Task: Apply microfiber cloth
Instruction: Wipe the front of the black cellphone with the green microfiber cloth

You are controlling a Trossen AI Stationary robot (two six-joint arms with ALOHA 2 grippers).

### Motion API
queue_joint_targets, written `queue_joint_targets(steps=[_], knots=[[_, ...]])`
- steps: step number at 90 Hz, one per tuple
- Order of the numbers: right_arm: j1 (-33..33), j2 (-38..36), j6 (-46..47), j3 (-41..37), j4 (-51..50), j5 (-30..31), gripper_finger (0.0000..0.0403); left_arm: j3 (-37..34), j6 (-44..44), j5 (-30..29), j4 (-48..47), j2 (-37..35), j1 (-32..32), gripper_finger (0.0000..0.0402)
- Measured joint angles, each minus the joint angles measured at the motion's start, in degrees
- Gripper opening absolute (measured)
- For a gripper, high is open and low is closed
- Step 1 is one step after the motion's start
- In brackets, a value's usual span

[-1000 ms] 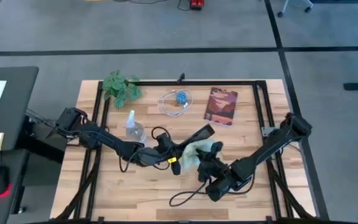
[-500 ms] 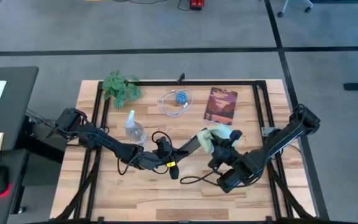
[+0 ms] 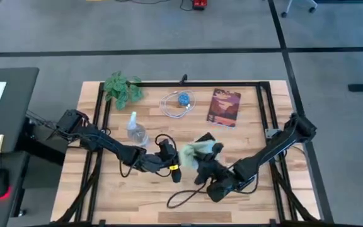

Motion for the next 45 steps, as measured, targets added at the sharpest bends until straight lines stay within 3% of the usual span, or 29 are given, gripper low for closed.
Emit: queue_joint_targets(steps=[9, 19, 31, 45], knots=[[-0.51, 1.15, -3.83, 0.01, 3.04, -1.72, 0.0001, -0.04, -0.01, -0.18, -0.41, 0.01, 0.02, 0.0013], [-0.59, 1.45, -3.65, 0.15, -0.41, -0.17, 0.0001, -0.04, -0.04, -0.39, -0.71, 0.07, 0.14, 0.0013], [-0.36, -0.18, 1.67, 0.15, -11.08, 2.7, 0.0001, 0.03, -0.46, -1.11, -0.67, 0.07, 0.05, 0.0013], [-0.37, -3.51, 15.93, 0.11, -29.46, 3.03, 0.0001, 0.16, -0.68, -1.75, -0.07, 0.04, -0.35, 0.0013]])
